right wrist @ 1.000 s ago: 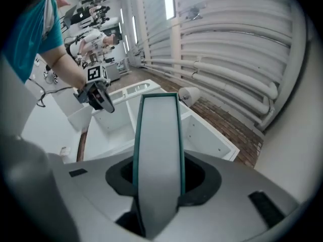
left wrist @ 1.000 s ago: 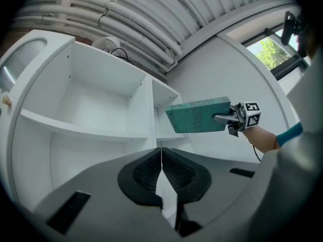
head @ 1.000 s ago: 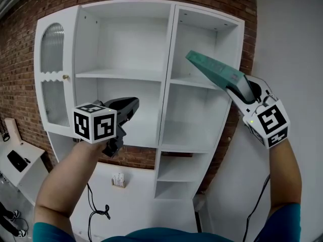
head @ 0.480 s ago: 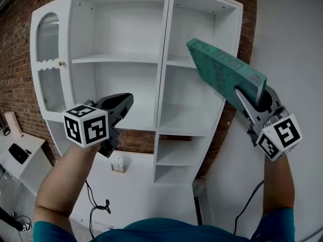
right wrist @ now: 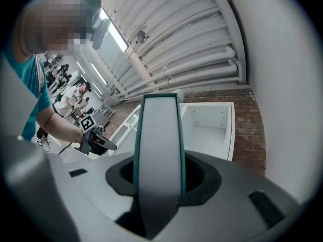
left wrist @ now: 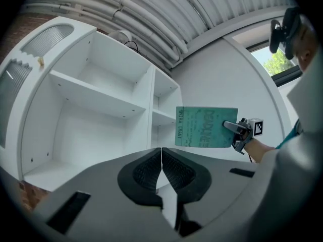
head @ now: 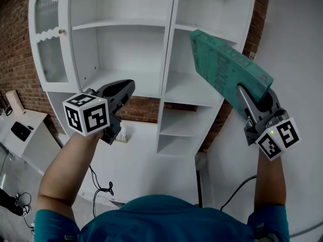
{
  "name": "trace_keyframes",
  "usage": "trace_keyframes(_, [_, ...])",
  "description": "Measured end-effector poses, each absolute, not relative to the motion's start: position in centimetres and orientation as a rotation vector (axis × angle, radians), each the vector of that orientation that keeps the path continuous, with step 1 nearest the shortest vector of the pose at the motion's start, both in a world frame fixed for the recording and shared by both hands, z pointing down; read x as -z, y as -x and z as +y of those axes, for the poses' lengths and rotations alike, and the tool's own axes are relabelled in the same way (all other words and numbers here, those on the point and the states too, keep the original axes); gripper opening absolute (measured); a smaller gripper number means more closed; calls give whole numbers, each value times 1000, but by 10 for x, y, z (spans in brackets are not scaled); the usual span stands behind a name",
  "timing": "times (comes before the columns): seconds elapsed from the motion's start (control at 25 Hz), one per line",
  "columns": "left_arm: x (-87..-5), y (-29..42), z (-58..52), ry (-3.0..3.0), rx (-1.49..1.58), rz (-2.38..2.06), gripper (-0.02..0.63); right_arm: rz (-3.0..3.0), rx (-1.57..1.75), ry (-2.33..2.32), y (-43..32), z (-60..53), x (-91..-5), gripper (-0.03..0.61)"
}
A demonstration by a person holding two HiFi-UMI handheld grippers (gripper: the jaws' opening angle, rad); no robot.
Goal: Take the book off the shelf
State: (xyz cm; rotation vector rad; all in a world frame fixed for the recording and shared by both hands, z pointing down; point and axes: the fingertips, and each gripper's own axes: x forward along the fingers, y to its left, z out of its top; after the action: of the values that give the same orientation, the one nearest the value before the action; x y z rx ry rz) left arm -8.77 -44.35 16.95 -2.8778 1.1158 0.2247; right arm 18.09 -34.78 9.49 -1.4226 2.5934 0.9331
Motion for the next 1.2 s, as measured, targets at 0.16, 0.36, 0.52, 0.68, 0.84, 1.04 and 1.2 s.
trace_keyframes(0.16, [-200,89,-440,2896,-208,1123,18,2646,-814,1368,-176,-348,-128,172])
trace_keyframes(0.36, [-235,93,-440,2941,-190,1144,18,2683,-654,1342,-177,-356,-167,172])
trace_keyframes(0.52, [-260,94,-440,2972,-206,1138,18,2692,-529,1321,-179,-363,-200,172])
trace_keyframes(0.68, [-294,95,-440,2990,-173,1154,18,2710,-389,1305,-179,-373,-241,172])
trace_keyframes(0.84, [-330,94,-441,3033,-156,1168,18,2731,-277,1282,-176,-380,-284,172])
trace_keyframes(1.04, [-382,96,-443,3084,-125,1222,18,2765,-133,1277,-169,-385,-348,172])
trace_keyframes(1.2, [-427,97,-444,3144,-133,1287,18,2792,18,1304,-165,-388,-403,172])
